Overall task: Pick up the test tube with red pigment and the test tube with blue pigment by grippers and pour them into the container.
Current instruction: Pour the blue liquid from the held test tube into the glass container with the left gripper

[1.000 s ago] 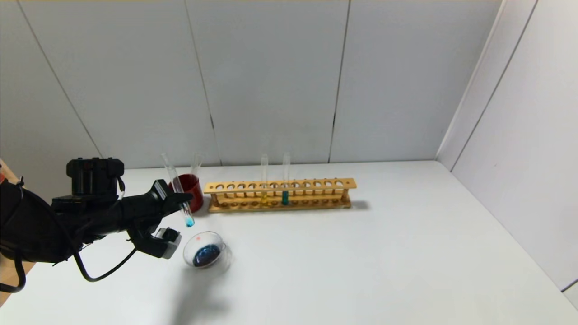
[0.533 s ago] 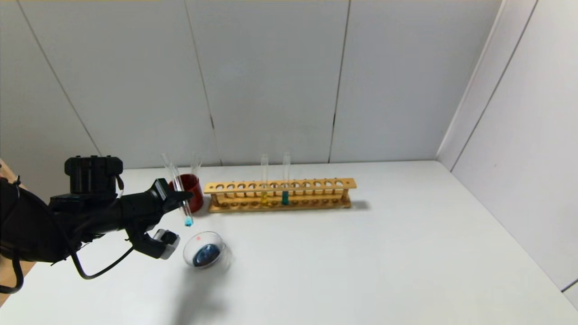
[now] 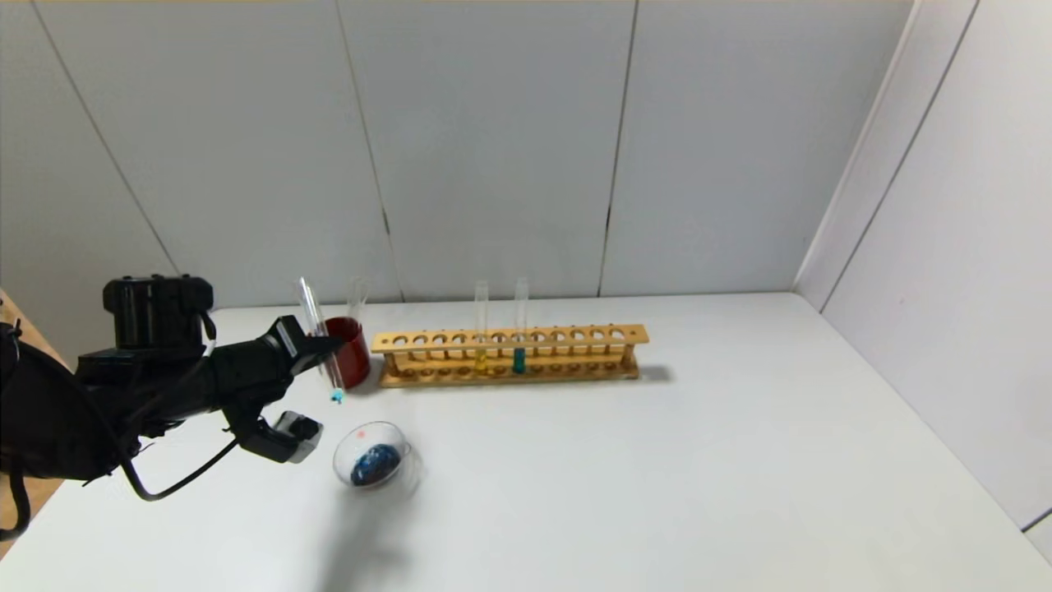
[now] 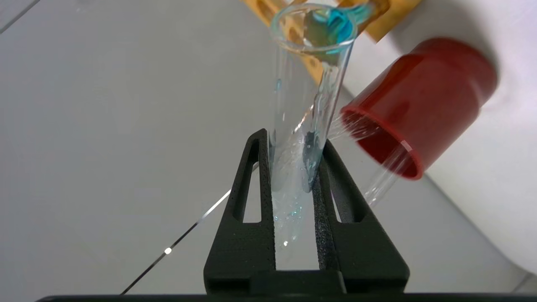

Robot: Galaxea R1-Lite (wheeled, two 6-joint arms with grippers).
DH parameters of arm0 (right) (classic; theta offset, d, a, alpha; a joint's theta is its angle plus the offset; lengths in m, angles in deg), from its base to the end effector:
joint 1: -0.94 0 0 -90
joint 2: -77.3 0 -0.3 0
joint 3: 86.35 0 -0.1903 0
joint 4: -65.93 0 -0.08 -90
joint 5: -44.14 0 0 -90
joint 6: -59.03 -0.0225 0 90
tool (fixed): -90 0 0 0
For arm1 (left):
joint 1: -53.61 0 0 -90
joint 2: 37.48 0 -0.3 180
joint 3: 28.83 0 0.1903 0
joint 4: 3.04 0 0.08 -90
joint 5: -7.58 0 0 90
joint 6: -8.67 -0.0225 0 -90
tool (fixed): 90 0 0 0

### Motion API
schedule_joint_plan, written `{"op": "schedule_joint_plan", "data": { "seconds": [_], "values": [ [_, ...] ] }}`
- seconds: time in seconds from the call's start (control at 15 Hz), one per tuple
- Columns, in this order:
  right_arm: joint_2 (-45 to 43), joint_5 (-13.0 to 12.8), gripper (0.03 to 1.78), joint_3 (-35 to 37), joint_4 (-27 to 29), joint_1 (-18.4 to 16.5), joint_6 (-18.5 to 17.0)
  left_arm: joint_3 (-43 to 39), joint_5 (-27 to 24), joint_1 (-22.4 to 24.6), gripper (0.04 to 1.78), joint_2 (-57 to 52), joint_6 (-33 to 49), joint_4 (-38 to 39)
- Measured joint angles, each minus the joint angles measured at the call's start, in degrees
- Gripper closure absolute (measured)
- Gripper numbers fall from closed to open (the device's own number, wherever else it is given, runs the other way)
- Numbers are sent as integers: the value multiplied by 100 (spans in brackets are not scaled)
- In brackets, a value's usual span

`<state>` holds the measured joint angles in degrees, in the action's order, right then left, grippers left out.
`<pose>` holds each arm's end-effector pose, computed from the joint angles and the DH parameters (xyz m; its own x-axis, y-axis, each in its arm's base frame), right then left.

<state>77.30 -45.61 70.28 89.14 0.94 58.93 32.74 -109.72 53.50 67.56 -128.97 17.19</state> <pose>-0.0228 0.0001 0.0758 1.0000 0.0044 0.0028 -0.0044 1.0000 0.0017 0.3078 -0.0109 0.1193 0.8156 -0.4602 -0.3506 -0.0468 -0.6565 0.7528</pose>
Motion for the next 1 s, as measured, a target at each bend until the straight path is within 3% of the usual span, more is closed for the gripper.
{"op": "schedule_joint_plan", "data": {
  "seconds": [0.53,1.0],
  "values": [
    [0,0,6,0,0,0,0,-17,66,-93,151,-290,-745,327],
    [0,0,6,0,0,0,0,-56,101,-121,151,-489,-834,430]
  ]
}}
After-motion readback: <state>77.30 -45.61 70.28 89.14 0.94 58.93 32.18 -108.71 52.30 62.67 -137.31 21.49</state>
